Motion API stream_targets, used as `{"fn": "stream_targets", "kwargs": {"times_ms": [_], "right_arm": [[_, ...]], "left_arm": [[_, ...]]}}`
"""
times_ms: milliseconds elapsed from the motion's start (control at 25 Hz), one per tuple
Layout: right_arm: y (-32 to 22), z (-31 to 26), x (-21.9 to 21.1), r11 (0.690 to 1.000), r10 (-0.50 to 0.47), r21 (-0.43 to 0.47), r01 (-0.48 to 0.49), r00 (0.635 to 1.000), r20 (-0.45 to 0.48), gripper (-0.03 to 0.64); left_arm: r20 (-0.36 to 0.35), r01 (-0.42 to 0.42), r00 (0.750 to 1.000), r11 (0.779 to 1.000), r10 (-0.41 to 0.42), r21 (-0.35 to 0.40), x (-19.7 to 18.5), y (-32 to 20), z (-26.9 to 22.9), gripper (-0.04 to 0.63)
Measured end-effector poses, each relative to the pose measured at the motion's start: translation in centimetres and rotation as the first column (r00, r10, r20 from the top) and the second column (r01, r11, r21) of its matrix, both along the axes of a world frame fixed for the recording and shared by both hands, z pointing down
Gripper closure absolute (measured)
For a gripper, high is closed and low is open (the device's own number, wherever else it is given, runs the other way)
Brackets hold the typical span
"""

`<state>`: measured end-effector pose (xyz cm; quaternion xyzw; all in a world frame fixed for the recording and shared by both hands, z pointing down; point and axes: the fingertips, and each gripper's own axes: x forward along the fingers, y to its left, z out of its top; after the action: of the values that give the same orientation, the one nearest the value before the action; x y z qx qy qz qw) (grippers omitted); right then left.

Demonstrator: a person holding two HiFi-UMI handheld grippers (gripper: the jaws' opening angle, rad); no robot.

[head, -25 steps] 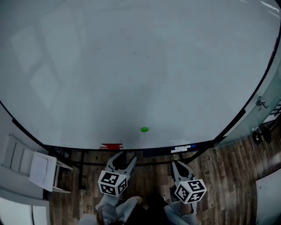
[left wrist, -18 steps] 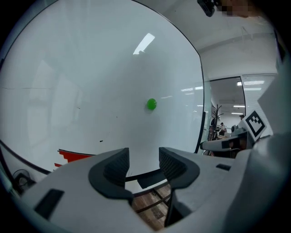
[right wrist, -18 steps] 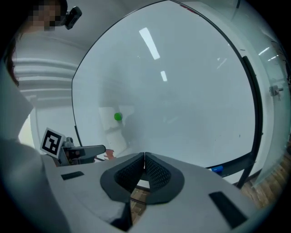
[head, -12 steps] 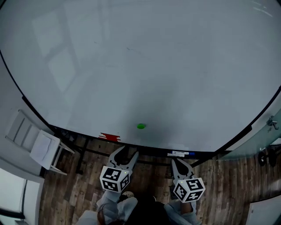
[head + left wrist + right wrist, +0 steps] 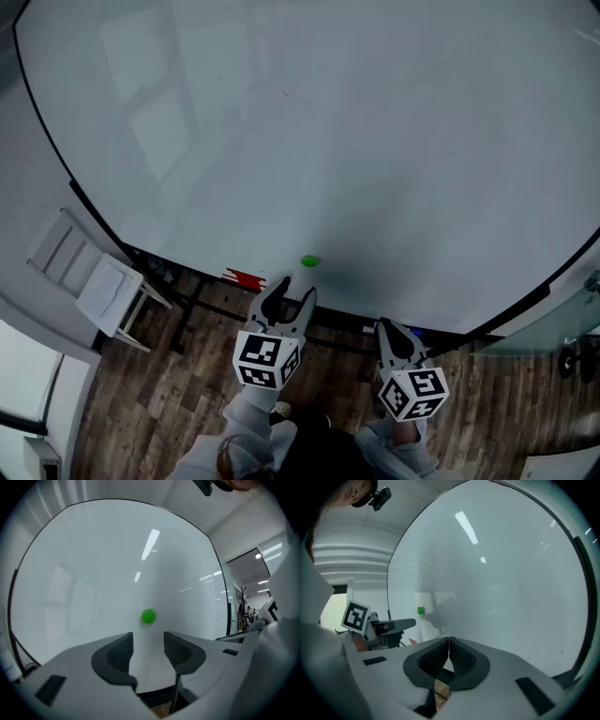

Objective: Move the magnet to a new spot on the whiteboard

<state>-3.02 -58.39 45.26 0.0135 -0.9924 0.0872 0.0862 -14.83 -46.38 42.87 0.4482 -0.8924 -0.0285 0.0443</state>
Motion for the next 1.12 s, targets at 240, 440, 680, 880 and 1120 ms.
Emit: {"fn": "stream_targets", "kwargs": {"times_ms": [240,440,680,880,1120], "right_arm": [[-0.5,-1.1,-0.3,1.0,0.023,0.001,-0.023,0.999,0.026,0.589],[-0.6,-1.5,-0.5,0.999,0.044,-0.001,-0.044,0.998,0.033,0.589],[-0.4,-1.6,-0.8,0.998,0.063,-0.009,-0.063,0.997,0.042,0.589],[-0.4,-1.6,-0.6,0.997,0.077,-0.015,-0.076,0.996,0.041,0.589],[-0.4,-1.6,-0.3,0.996,0.091,-0.018,-0.091,0.995,0.041,0.589]], "left_arm": [[0.062,0.044,0.997,0.999,-0.044,-0.003,-1.2,-1.5,-2.2,0.394],[0.091,0.042,0.995,0.999,-0.038,-0.032,-1.5,-2.2,-2.8,0.397],[0.077,0.094,0.993,0.995,-0.091,-0.038,-2.3,-2.1,-3.2,0.457],[0.068,0.11,0.992,0.994,-0.108,-0.025,-2.2,-2.3,-3.2,0.474],[0.068,0.093,0.994,0.995,-0.091,-0.028,-2.2,-2.3,-3.2,0.476]]}}
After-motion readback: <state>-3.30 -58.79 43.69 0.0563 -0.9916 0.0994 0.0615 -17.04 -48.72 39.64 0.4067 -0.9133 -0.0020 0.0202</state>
